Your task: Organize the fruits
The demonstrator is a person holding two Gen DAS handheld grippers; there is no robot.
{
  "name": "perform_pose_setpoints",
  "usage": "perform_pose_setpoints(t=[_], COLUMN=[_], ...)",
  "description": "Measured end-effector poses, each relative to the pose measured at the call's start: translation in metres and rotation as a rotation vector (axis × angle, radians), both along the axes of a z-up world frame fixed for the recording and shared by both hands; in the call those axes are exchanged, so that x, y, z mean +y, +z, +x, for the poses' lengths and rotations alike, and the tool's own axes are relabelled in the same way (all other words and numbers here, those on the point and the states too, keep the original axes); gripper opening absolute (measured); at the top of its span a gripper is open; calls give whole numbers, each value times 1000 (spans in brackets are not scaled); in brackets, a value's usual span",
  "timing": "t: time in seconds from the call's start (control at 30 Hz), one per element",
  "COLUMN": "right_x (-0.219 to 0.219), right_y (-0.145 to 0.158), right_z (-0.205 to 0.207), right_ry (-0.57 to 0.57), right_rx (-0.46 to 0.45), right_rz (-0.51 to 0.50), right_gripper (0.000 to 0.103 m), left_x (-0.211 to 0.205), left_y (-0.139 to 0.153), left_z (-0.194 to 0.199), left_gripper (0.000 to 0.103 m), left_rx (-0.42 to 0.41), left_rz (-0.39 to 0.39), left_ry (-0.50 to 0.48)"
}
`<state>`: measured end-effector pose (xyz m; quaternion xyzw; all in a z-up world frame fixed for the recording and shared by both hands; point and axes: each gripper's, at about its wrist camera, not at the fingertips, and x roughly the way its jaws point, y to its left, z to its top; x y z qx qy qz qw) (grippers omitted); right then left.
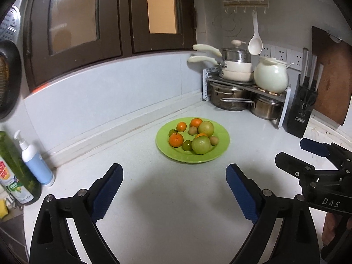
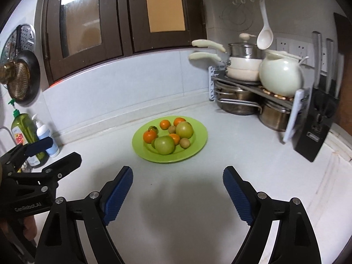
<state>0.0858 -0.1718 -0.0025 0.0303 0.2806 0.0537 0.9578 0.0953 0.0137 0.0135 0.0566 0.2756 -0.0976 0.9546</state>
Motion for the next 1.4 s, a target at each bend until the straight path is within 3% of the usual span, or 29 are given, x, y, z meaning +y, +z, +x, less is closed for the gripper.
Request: perform_pose_setpoints(t=[0.27, 0.77, 1.4], right_x=[-21, -57, -72], right_y=[13, 20, 24], right_z=[-46, -108, -142], right_ry=[36, 96, 138], right_rx=[-36, -64, -79], right_rz=[-43, -38, -28], right_gripper=[87, 92, 92], left_x=[-16, -39, -52], left_y=[8, 17, 23], left_z=[-49, -128, -166], left_gripper=[103, 103, 103], left_rx=[-23, -60, -88], left_rz=[-27, -31, -23], left_ry=[50, 128, 167])
